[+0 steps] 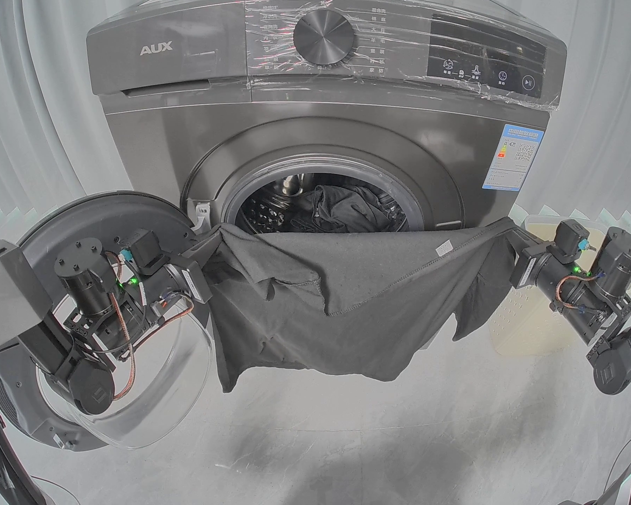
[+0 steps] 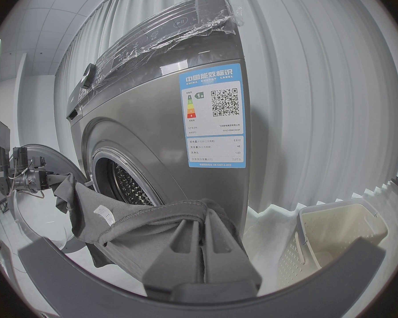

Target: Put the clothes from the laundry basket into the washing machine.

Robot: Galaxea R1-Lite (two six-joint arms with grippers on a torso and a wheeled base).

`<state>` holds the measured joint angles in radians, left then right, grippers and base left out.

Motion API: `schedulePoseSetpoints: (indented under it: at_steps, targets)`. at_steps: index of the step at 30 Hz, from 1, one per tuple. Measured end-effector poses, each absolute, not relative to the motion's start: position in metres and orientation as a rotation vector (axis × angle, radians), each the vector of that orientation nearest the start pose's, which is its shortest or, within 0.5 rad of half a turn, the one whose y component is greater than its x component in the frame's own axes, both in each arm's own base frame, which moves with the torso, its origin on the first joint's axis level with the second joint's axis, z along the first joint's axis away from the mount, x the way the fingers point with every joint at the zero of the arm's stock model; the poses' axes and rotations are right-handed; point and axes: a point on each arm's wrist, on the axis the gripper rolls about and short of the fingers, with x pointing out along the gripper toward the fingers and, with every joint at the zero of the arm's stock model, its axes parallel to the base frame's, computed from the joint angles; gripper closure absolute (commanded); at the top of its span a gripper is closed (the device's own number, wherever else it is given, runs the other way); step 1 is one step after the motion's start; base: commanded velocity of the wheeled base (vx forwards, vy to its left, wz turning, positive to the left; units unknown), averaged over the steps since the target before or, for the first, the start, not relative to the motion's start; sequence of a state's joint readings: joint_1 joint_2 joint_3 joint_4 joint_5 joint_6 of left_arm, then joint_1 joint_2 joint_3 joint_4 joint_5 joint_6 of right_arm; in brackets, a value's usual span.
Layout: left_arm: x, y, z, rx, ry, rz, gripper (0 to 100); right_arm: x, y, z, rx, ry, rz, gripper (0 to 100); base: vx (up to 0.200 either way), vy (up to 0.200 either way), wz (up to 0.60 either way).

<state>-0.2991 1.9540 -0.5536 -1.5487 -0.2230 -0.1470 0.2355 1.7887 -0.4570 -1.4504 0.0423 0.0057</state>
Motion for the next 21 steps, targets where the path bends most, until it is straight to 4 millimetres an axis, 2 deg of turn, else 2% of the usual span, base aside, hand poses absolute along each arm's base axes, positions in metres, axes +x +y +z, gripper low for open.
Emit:
schedulePoseSetpoints:
  at_steps: [21]
  targets:
    - [0.3003,-0.1013,0.1335,-0.151,-0.108,-0.539,100,0.2711,0.0687,0.1525,0.019,-0.113,0.287,100,0.000,0.000,0.00]
